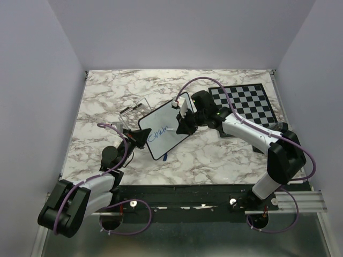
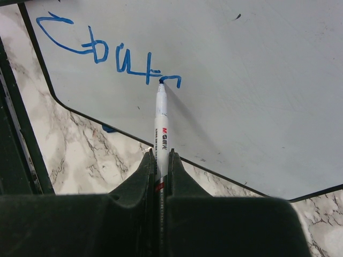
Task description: Write a sentence on the whiteboard
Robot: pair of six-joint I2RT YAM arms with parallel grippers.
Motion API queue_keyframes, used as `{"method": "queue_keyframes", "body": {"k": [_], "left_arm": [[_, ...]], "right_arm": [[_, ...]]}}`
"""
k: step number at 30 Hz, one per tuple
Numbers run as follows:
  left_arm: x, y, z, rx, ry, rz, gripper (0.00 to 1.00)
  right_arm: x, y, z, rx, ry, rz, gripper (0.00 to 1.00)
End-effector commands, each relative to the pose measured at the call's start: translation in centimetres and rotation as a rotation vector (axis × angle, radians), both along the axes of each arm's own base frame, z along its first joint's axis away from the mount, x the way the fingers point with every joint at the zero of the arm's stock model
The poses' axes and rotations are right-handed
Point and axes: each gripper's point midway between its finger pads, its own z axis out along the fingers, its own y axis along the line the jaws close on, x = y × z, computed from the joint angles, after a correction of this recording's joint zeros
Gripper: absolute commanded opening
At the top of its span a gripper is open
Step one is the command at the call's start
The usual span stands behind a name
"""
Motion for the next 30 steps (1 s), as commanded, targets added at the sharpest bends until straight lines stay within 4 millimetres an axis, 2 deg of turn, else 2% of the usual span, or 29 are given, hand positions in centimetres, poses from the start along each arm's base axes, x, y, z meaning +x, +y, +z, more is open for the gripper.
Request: {"method": "queue_keyframes", "body": {"k": [1,30], "left_arm": [[-1.1,-0.7,-0.6,0.04,-0.017,-0.054,0.0],[-1.2,-0.5,-0.7,0.043,-0.018,-0.047,0.0]], "right_arm": [[0.5,-0.7,-0.9,-0.047,-0.007,-0.033,0.01],[0.5,-1.9,-1.7,-0.071,0.0,-0.051,0.01]]}}
